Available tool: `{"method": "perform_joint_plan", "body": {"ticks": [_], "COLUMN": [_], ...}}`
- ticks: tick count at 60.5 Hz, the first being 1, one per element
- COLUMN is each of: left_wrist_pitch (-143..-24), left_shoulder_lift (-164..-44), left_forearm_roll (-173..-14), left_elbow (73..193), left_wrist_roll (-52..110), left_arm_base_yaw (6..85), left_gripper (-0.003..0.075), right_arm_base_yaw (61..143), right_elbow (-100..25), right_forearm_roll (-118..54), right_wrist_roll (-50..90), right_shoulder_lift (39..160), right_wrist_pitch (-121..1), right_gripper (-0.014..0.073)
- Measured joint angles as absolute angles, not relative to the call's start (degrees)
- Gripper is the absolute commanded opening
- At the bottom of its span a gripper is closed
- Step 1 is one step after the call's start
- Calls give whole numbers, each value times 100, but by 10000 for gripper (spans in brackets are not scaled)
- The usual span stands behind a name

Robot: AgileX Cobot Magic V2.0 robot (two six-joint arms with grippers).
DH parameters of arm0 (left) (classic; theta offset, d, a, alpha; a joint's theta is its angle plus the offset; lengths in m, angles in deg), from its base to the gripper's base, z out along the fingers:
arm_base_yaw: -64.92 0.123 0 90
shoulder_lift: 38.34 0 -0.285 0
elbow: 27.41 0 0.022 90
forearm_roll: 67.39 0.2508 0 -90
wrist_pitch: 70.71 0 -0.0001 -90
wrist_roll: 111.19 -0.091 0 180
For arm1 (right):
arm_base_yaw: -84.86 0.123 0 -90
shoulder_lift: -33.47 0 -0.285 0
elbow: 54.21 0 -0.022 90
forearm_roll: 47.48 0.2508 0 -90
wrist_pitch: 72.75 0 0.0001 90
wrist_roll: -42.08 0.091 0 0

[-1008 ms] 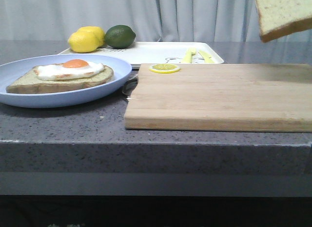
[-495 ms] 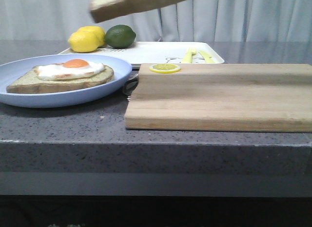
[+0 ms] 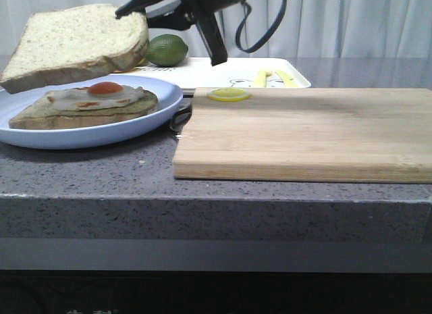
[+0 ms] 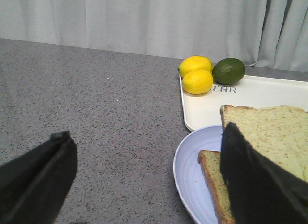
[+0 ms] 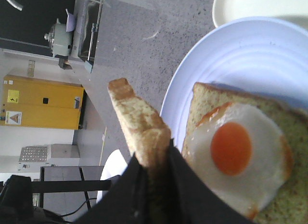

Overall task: Place bread and move sandwich to tray
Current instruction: 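Carry the bread over the egg toast and lower it on top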

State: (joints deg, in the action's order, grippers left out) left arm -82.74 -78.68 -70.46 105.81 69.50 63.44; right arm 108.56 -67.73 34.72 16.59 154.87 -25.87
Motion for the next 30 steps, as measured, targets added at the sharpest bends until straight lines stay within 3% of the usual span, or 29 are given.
{"method": "perform_joint_plan", "body": {"ticks": [14,30], "left_wrist_pitch": [-8274,-8274], "left_shoulder_lift": [-7868,-7868], "left_forearm_roll": [-7046,-7046], "left_elbow": [10581,10581], "left_wrist_roll": [6950,6950], "left_arm_base_yaw": [6344,6344], "left_gripper": [585,585], "right_arm_base_yaw": [10856,10856], "right_elbow": [-6893,-6897], "right_forearm_roll": [3388,3321], "right_wrist_roll": [1659,1659], "right_shoulder_lift": [15737,15782], "right_wrist_pitch": [-2686,-2534], "right_gripper": [-46,129]}}
